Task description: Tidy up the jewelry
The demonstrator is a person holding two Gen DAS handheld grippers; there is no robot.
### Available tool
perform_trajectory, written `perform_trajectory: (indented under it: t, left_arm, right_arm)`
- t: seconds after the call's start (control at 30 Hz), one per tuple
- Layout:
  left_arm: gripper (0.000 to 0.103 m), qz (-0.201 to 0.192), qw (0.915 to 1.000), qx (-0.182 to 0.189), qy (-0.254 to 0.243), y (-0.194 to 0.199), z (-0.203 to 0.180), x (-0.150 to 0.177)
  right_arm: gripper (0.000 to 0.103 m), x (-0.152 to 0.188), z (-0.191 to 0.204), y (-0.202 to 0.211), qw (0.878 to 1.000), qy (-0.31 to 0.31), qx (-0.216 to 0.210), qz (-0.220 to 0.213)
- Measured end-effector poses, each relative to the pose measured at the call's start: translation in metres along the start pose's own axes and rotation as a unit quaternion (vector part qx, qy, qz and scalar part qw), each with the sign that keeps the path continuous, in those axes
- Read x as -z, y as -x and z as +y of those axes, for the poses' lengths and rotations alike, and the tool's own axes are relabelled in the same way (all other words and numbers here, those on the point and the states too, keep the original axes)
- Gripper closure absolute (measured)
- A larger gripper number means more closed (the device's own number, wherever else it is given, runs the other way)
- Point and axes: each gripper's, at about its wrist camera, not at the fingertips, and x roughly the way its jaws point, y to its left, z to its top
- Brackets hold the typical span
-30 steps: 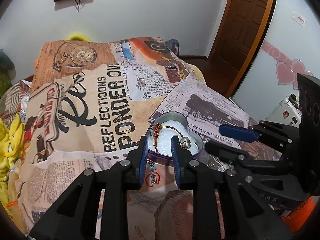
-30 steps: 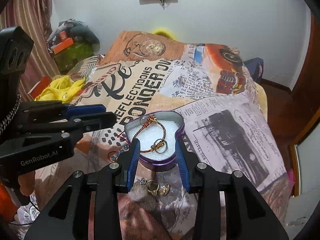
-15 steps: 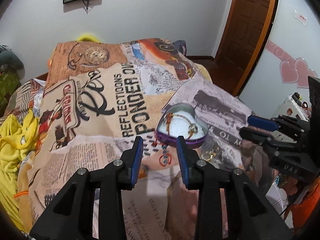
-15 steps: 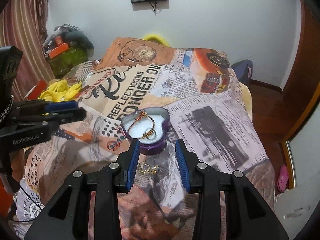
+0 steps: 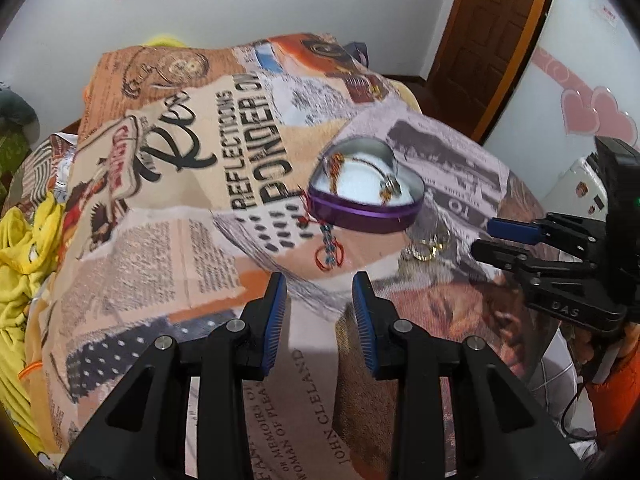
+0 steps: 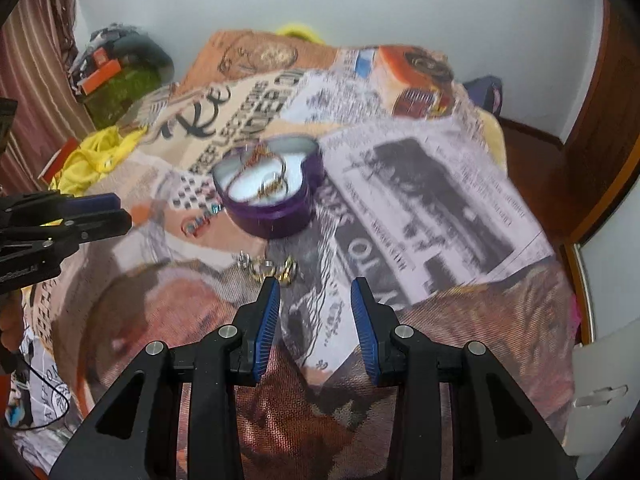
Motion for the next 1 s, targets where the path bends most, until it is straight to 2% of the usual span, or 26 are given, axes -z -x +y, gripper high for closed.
perform_trajectory:
  t: [0.13,0.63,0.7,0.77,0.93,1.0]
  left_arm:
    - [0.070,0.014,0.9998,0.008,-0.006,-0.014,-0.006,0.004]
    - [0.070,0.025,0.9989,0.039,0.003,-0.044,-0.002,-0.003]
    - [0.070,0.025,0.9989,0.040,0.006,-0.048,-0.001,-0.005]
    - [0.070,0.023,0.9989,0.040,0.008,-0.051,-0.001,-0.006]
    - [0.070,0.021,0.9993,0.032,0.000,-0.056,-0.002,-0.009]
    - [0.075,0.019,0.9996,0.021,0.001,-0.058,-0.001,-0.011]
  right_arm:
    - [0.070,0.005,0.003,-0.013,1.000,0.006,-0.005,0.018]
    - [0.070,0.003,0.015,-0.028,0.999,0.041,0.001,-0.011]
    - [0.081,0.003,0.015,-0.028,0.999,0.043,0.002,-0.015]
    - [0.087,0.004,0.015,-0.028,0.999,0.041,0.001,-0.016]
    - [0.088,0.003,0.015,-0.028,0.999,0.041,0.001,-0.021]
    - [0.093,0.004,0.015,-0.027,0.999,0.038,-0.004,-0.022]
